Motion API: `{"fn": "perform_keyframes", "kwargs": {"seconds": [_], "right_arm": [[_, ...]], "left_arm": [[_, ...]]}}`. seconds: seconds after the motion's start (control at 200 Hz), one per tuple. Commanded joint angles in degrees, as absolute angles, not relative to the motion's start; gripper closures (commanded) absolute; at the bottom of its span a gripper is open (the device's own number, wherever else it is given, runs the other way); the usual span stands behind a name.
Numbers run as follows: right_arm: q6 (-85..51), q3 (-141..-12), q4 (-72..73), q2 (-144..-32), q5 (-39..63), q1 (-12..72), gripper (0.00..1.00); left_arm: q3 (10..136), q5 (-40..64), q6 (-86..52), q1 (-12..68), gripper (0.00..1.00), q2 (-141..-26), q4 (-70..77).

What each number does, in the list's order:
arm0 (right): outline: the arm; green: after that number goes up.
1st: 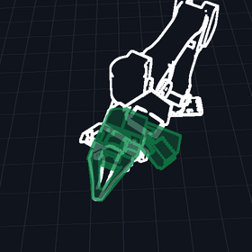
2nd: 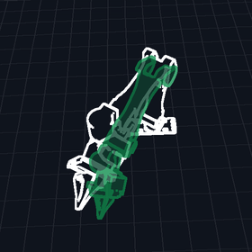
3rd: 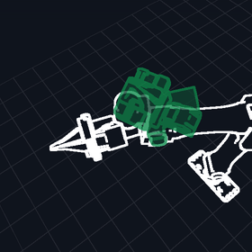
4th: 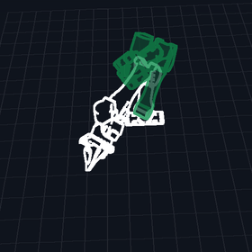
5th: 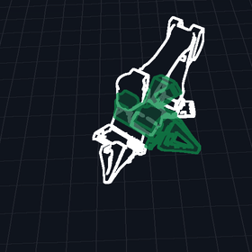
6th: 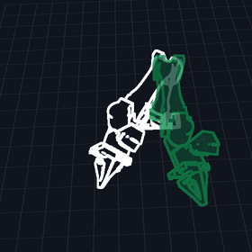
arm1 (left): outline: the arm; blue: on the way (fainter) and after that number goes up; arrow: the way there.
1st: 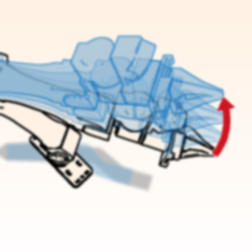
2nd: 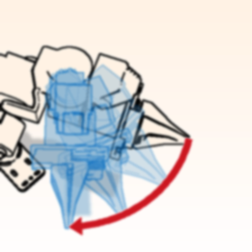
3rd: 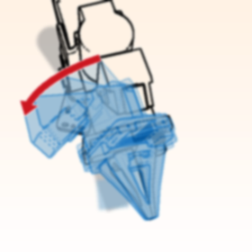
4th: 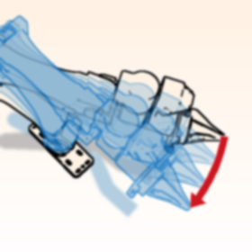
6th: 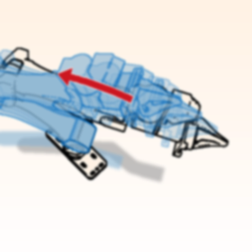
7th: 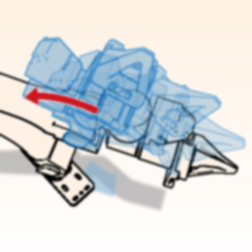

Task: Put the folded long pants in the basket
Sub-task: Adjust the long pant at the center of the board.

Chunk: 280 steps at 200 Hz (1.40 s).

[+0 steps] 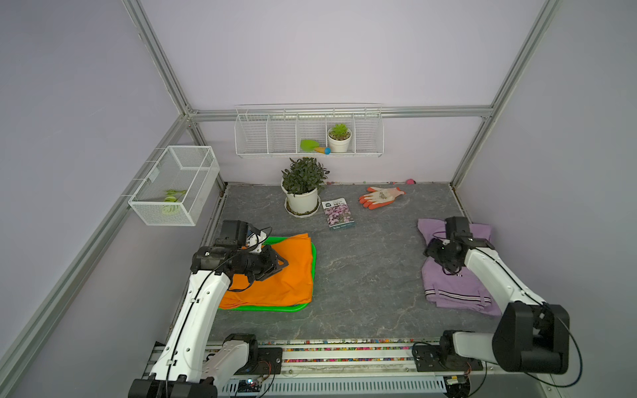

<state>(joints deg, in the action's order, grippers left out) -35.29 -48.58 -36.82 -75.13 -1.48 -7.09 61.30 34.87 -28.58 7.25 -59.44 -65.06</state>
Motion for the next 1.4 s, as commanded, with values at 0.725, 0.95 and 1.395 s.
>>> {"fn": "perform_keyframes", "kwargs": {"seconds": [0.725,0.95,1.395], "right_arm": [[-49.0,-68.9,-28.0,-99.0,12.7,34.1,0.36],[-36.3,-65.3,-34.3,-94.7,16.3,18.9,0.35],[-29.6,-60.0,-34.4,-88.6,18.2,5.0,0.31]], "left_arm": [[62.7,42.8,-29.8,8.5,0.65,-58.1,-61.1],[63.6,41.4,-35.6,16.0,0.59,-59.0,-56.1],[63.2,21.5,-58.0,49.2,0.43,-84.4,-33.4]]}}
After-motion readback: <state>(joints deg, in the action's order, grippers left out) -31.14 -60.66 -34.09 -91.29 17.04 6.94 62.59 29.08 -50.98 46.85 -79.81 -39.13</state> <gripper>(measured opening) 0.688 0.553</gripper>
